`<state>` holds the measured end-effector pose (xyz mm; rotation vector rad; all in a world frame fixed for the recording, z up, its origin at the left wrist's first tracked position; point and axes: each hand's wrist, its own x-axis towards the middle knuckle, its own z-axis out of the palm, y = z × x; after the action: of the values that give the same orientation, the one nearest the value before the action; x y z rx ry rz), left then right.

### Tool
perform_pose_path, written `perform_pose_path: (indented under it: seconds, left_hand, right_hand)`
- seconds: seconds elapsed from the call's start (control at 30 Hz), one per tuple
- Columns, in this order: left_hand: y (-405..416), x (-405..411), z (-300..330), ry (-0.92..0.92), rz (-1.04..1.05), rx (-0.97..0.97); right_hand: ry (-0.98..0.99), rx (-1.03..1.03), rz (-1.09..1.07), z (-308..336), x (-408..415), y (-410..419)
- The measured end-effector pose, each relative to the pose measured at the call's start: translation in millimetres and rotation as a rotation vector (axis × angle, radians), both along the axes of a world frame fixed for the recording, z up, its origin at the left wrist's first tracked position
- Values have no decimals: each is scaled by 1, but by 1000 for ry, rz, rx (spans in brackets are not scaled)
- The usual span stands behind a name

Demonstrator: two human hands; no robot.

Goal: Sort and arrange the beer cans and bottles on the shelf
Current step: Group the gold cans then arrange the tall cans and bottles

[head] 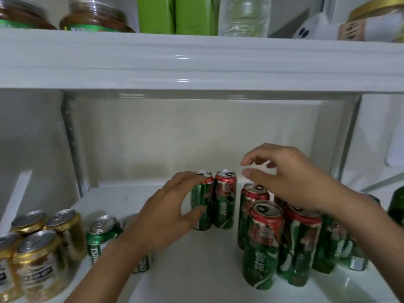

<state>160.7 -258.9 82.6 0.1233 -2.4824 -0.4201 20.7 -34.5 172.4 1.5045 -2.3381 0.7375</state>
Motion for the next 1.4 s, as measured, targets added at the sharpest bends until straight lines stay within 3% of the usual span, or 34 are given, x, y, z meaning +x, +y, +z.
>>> perform_pose_path:
  seconds: [0.23, 0.4, 0.67, 0.87, 1.17, 1.4]
  left_hand:
    - [-4, -75, 30, -180, 161, 54]
    - [-23, -109, 28, -260, 233, 73]
    - [-33, -112, 13, -192, 166, 159]
    - [-31, -111, 19, -249, 129, 104]
    - [-45, -99, 40, -441, 14, 235]
    - [-37, -106, 33, -302, 39, 88]
  right_hand:
    - [-84, 546, 6, 21, -78, -68]
    - [-217, 679, 43, 1, -103, -112]
    - [-184, 596, 108, -22, -125, -118]
    - [-117, 570, 92, -24, -124, -122]
    - [-145, 538, 132, -30, -120, -124]
    - [-157, 495, 161, -27, -116, -123]
